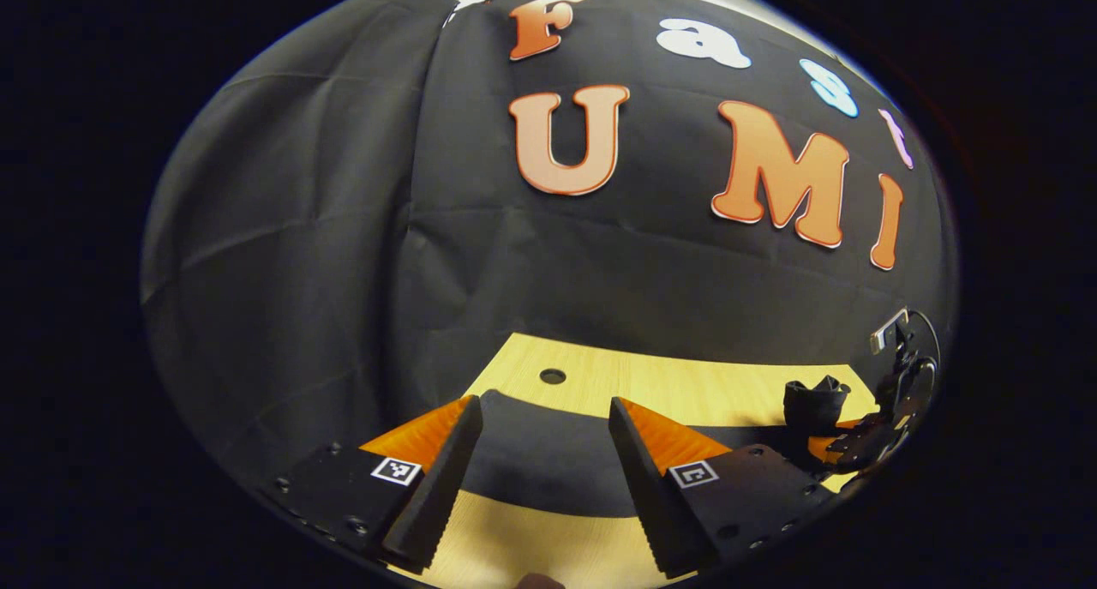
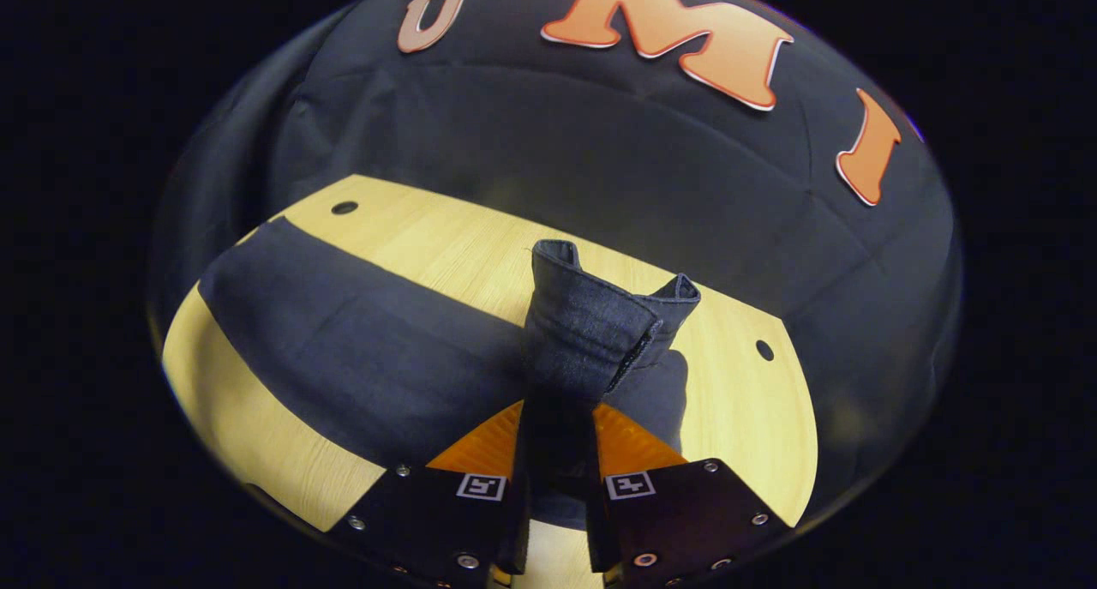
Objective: Grasp the waist and the cuffs of the jeans and fold them to make the two legs overlap; first hold the waist and fold one-third of the jeans toward the cuffs, then hold the cuffs and fold the remaining one-third in the same direction to finish folding.
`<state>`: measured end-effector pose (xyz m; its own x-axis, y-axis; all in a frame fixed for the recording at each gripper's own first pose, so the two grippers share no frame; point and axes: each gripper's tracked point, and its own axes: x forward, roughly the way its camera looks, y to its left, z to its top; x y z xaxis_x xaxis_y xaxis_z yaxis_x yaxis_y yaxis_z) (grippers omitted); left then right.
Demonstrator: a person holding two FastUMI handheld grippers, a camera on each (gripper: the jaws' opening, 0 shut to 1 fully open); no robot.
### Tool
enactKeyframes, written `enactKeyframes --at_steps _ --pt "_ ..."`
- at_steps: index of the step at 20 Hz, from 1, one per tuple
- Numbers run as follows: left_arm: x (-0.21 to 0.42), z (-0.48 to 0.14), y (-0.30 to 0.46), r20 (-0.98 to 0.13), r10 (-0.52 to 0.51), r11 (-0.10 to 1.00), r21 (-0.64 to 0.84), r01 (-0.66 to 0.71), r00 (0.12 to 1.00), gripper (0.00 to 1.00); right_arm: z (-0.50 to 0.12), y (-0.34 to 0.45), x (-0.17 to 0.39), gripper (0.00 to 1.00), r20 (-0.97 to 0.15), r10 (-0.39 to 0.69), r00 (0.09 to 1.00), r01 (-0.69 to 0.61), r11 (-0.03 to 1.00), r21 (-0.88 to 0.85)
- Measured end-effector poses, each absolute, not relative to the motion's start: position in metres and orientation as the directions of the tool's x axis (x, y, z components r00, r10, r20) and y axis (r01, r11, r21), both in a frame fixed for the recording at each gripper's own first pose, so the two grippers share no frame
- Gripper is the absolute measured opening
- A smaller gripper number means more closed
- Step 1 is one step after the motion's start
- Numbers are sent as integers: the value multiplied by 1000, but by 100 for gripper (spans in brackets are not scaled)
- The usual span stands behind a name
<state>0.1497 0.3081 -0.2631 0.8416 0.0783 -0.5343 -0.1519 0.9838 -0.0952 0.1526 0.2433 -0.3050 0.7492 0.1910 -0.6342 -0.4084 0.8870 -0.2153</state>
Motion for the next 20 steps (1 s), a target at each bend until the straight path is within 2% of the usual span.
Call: enactKeyframes --at_steps 1,3,4,5,8,10,11,12,13,14,15,16,17,18,20 --pt "148 -268 312 -549 81 982 -99 -161 832 89 -314 253 146 28 -661 212 720 -435 880 -191" --pt "147 -280 316 -577 84 979 -104 -175 813 90 -333 270 127 38 -726 264 635 -476 874 -99" --pt "146 -285 322 -593 84 977 -107 -182 801 90 -338 273 123 52 -734 267 624 -482 871 -93" --pt "145 -293 325 -612 80 976 -113 -186 787 90 -344 272 127 52 -736 265 623 -486 869 -98" --pt "147 -318 330 -675 59 969 -139 -206 735 90 -346 282 117 61 -749 293 594 -513 855 -72" --pt "149 -338 331 -722 38 963 -159 -219 691 91 -340 294 105 66 -756 370 540 -516 855 50" --pt "148 -347 332 -743 22 958 -175 -225 669 91 -337 302 101 74 -754 397 524 -506 857 100" --pt "149 -358 332 -767 5 954 -189 -234 641 91 -334 303 102 77 -748 402 528 -493 862 115" --pt "149 -371 332 -787 -13 948 -205 -242 616 91 -332 300 101 74 -745 399 534 -482 868 119" --pt "149 -382 333 -812 -29 943 -215 -252 583 91 -328 297 101 81 -740 394 545 -471 874 119" --pt "148 -395 335 -837 -39 938 -220 -270 546 96 -321 295 99 82 -731 395 557 -462 878 122" --pt "147 -406 337 -861 -49 931 -223 -290 506 95 -314 292 98 82 -721 392 571 -450 884 124" --pt "148 -417 335 -875 -62 922 -235 -308 481 87 -307 289 99 82 -710 387 589 -436 891 124" --pt "148 -428 338 -890 -68 914 -237 -329 451 93 -299 286 98 83 -700 380 604 -420 899 125" --pt "149 -444 349 -916 -59 896 -224 -385 396 93 -284 276 95 83 -680 362 638 -388 914 123"
